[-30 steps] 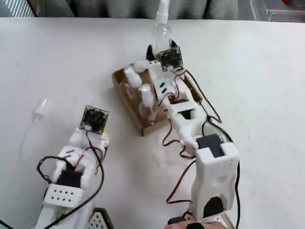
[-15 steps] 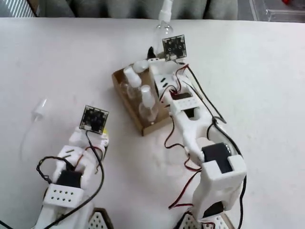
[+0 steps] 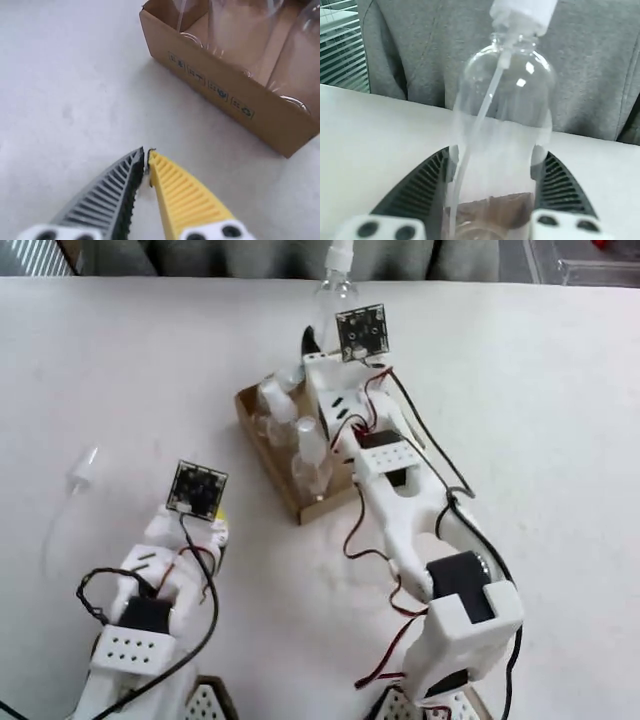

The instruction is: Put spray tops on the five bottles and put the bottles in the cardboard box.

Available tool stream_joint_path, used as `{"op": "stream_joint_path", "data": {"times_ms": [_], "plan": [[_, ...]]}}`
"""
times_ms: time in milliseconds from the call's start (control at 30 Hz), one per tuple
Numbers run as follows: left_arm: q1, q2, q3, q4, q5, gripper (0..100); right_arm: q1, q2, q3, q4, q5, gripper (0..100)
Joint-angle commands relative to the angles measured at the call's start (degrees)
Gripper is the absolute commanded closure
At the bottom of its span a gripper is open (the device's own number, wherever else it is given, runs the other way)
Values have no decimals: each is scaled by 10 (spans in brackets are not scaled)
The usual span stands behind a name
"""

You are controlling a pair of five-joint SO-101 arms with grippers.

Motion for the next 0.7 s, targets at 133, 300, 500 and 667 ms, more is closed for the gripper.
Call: {"op": "stream_joint_path", "data": {"times_ms": [133, 300, 500, 667], "plan": [[2, -7, -4, -17, -5, 980, -7, -37, -8, 1, -4, 829], [2, -7, -4, -17, -5, 980, -7, -59, 4, 22, -4, 829], [2, -7, -4, -17, -5, 980, -7, -90, 9, 89, -4, 834], [2, -7, -4, -17, -5, 980, -7, -91, 9, 126, -4, 957]]}}
